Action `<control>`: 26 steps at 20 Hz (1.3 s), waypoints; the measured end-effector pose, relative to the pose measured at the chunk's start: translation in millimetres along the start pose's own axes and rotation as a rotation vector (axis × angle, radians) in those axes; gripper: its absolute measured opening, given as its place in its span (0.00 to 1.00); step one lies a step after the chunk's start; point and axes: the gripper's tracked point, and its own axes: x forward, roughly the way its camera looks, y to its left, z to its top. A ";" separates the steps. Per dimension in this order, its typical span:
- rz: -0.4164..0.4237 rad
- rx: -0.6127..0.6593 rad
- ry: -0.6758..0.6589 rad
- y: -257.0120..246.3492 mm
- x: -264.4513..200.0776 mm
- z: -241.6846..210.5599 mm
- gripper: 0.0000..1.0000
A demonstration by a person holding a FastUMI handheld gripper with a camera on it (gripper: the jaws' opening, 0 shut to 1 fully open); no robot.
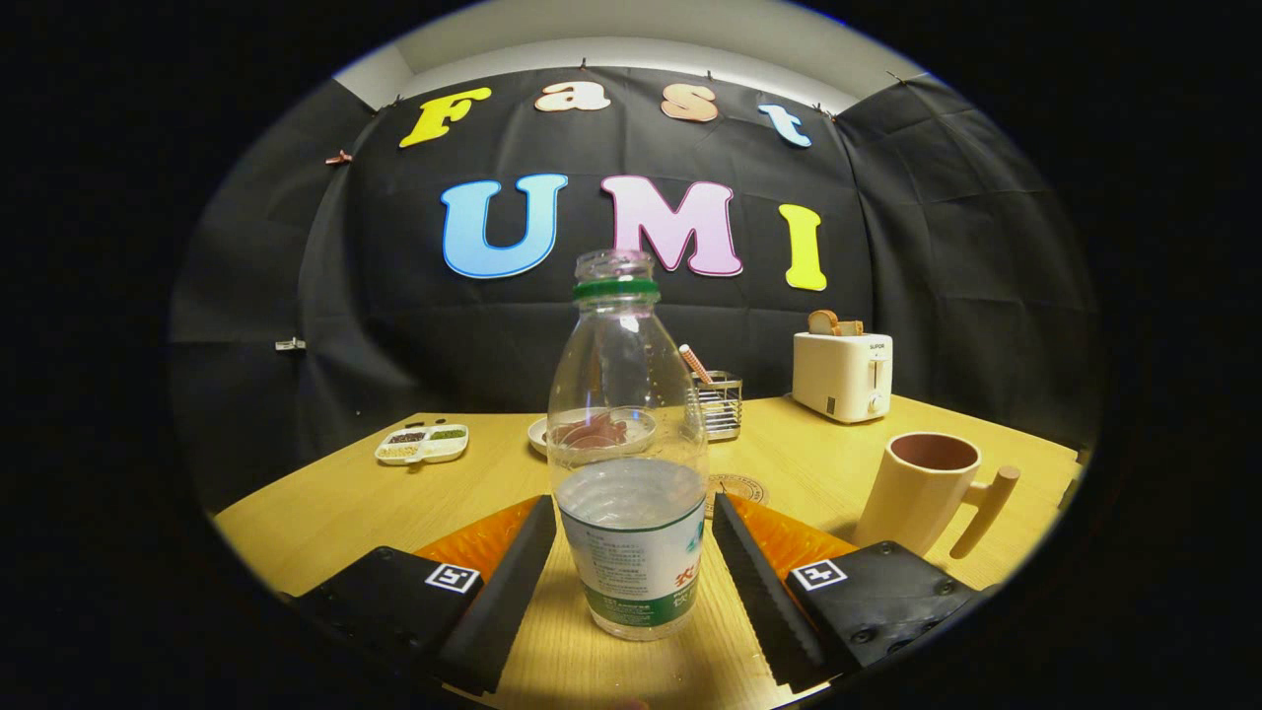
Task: Take the bottle from table, then pour the juice into the cup, finally place the bottle on the coaster
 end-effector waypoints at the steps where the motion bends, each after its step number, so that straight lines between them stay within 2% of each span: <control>1: 0.003 -0.006 0.001 0.8 0.5 -2.0 0.98; 3: -0.003 -0.019 -0.007 -1.1 -1.4 1.7 0.89; 4: -0.008 -0.026 -0.007 -2.4 3.4 -0.4 0.78; 8: 0.000 -0.040 0.004 -0.1 0.6 10.7 0.76; 12: 0.019 0.037 -0.020 2.5 -2.4 40.4 0.76; 20: 0.057 0.318 0.044 -1.8 -8.8 58.9 0.76; 26: 0.071 0.632 0.061 -11.8 -11.1 62.6 0.75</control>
